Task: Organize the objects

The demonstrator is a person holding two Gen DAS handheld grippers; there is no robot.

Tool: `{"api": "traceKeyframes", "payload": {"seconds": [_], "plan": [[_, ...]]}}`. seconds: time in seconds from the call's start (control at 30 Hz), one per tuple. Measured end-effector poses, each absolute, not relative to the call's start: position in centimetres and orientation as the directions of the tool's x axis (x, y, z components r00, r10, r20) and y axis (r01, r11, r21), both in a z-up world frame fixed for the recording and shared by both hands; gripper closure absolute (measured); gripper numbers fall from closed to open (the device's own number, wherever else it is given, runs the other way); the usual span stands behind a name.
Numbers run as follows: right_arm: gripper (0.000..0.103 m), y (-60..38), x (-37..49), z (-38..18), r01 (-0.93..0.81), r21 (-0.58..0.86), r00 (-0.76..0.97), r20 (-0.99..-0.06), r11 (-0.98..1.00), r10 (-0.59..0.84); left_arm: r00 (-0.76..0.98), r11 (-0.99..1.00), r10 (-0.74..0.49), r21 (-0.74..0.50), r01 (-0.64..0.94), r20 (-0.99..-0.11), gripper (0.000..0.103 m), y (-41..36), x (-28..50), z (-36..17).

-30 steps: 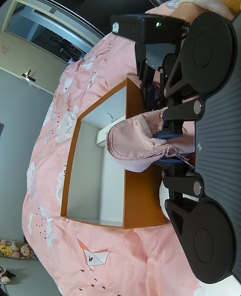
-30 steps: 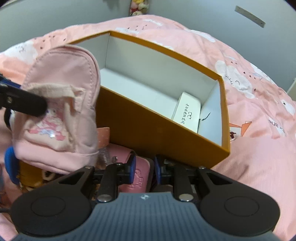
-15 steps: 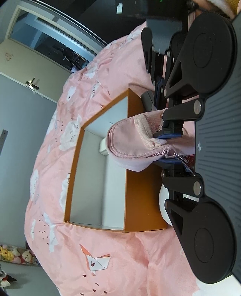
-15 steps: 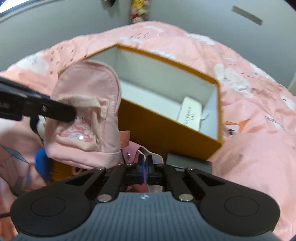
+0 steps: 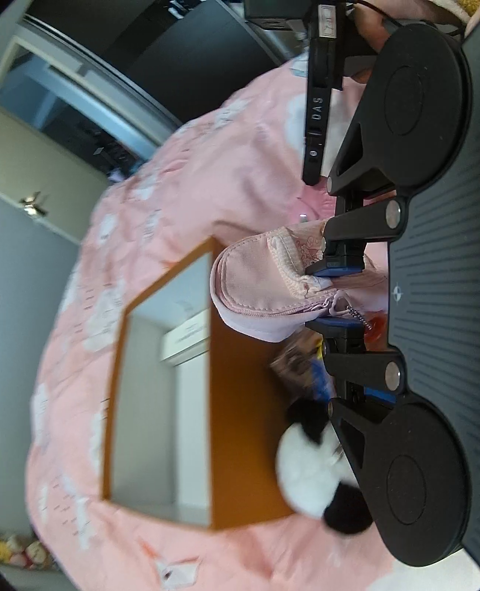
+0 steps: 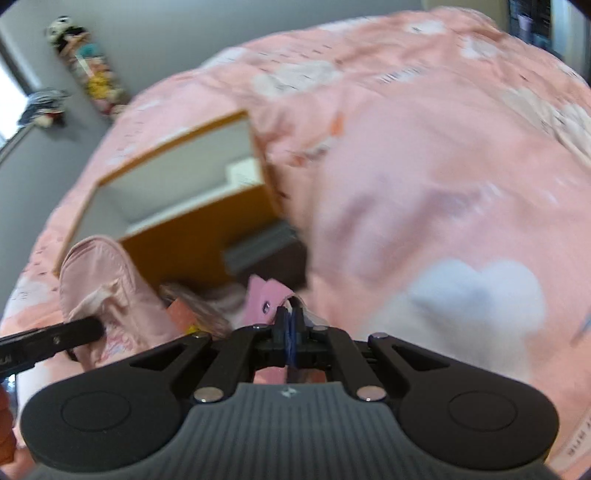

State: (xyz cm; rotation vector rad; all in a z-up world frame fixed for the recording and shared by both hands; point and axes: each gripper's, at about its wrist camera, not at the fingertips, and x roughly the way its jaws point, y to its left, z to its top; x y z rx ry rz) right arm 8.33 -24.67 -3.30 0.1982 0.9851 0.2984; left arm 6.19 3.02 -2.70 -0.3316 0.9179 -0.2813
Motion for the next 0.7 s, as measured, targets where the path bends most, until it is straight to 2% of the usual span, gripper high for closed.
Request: {"api": "traceKeyframes", "payload": {"seconds": [0.17,0.3,0.33,0.37,0.4,0.47,0.57,0.63,0.7], "plan": [[0.098,-24.9,8.5,-4.2,-0.167,0.192,0.474,-0.845,0.967,0.249,0.484,0.924,-0.370,-0.370,0.101,-0.793,0.079,1.4,7.6,-4.9],[0.090,-25.1,9.7,-3.8,-0.284,0.129,0.433,-0.867,0.950,0.247,0.438,0.937,-0.343,-0.336,0.096,-0.831,0.079,0.8,8.2,-6.2],[0.079,-24.8,10.3,-3.6,-0.336,0.108,0.430,-0.866,0.936,0.255,0.431,0.939,-0.338,-0.331,0.094,-0.837,0.079,0.7,8.3,-6.5],[0.073,-24.5,10.8,-3.4,-0.390,0.101,0.430,-0.859,0.915,0.278,0.426,0.941,-0.334,-0.327,0.092,-0.841,0.079,0.6,8.5,-6.6],[0.069,-24.1,11.5,-3.5,-0.437,0.106,0.415,-0.857,0.893,0.305,0.422,0.942,-0.331,-0.324,0.089,-0.844,0.079,0.5,8.5,-6.8],[0.069,-23.6,13.1,-4.2,-0.486,0.140,0.345,-0.876,0.862,0.337,0.412,0.945,-0.323,-0.318,0.082,-0.852,0.079,0.5,8.8,-7.1],[0.069,-23.1,16.1,-6.0,-0.500,0.206,0.227,-0.906,0.841,0.357,0.405,0.946,-0.317,-0.314,0.077,-0.858,0.078,0.5,9.2,-7.3],[0.061,-23.1,17.5,-7.2,-0.495,0.229,0.179,-0.917,0.838,0.357,0.399,0.947,-0.315,-0.313,0.071,-0.861,0.078,0.5,9.4,-7.5],[0.060,-23.1,18.2,-8.4,-0.492,0.270,0.123,-0.920,0.827,0.373,0.394,0.948,-0.312,-0.310,0.069,-0.865,0.078,0.6,9.7,-7.6]]}}
